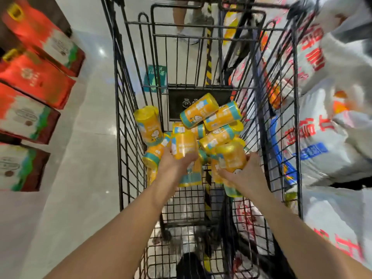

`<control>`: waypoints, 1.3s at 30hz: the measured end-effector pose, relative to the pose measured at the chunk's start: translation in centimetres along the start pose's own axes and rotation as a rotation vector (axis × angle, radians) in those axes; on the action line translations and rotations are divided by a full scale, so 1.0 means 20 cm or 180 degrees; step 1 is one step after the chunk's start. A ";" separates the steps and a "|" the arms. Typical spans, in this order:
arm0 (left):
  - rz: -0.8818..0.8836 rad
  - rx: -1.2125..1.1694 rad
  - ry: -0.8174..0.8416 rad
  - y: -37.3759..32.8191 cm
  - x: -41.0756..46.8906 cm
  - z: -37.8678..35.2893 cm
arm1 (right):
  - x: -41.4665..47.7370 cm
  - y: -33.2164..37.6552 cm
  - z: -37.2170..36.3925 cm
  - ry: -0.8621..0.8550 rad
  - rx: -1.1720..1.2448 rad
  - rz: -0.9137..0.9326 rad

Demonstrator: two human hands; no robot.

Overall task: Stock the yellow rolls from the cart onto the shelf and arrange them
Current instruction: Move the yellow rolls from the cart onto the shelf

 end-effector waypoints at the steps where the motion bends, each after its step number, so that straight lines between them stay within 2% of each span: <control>1: -0.0004 0.0077 0.0055 -0.02 -0.06 0.02 | -0.06 0.01 0.04 -0.0070 0.0111 0.0004; 9: -0.0410 0.0246 0.0512 -0.29 -0.59 0.20 | -0.60 0.16 0.42 -0.0603 0.0736 0.0060; 13: -0.0526 0.0170 0.0744 -0.43 -0.83 0.30 | -0.86 0.23 0.58 -0.0569 0.1495 -0.0243; 21: -0.0892 0.0177 0.1380 -0.68 -1.32 0.41 | -1.39 0.34 0.84 -0.0850 0.2789 -0.0366; 25: -0.0984 0.0252 0.1792 -0.77 -1.57 0.40 | -1.62 0.35 0.99 -0.0949 0.3181 -0.0437; 35: -0.1324 0.0118 0.2709 -0.99 -2.19 0.16 | -2.10 0.45 1.55 -0.1352 0.3283 0.0026; 39: -0.1533 0.0109 0.3230 -1.02 -2.50 0.05 | -2.32 0.41 1.73 -0.1758 0.3289 0.0093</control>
Point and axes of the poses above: each hand's wrist, its own x-axis towards the middle knuckle, its own z-axis out of the back of the hand, y = z × x, the point moved 9 cm from there along x, towards the middle knuckle, and after that the axes turned 10 degrees about -y, right-handed, at the moved point
